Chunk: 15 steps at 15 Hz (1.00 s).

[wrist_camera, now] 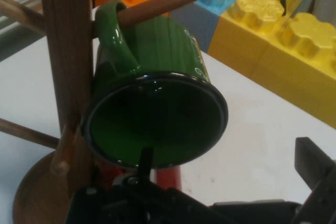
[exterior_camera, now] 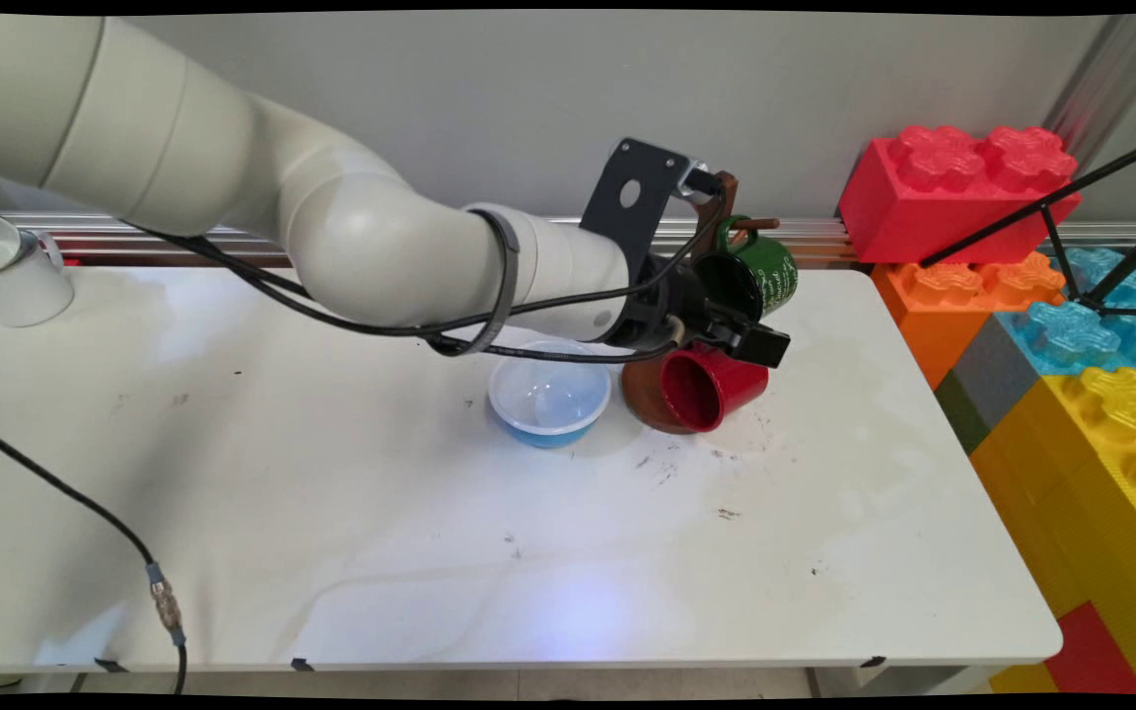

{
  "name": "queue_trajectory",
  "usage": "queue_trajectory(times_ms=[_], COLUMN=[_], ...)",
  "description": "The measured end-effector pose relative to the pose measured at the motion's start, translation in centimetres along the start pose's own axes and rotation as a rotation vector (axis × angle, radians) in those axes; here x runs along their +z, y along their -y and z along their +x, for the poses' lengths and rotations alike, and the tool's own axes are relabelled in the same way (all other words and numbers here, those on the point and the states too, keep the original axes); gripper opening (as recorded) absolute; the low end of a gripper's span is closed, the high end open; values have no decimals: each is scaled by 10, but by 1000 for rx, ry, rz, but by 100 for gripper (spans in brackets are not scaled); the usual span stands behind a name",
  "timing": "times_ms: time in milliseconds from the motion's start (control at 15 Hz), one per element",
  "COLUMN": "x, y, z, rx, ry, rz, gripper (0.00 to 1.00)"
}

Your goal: Pick up the green mug from the rack

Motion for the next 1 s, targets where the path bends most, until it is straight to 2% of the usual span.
queue_trajectory(times_ms=[1000], x=[15], y=[3], z=[-11], rx=[-91], ry=[-108], rz=[-22], gripper=[100])
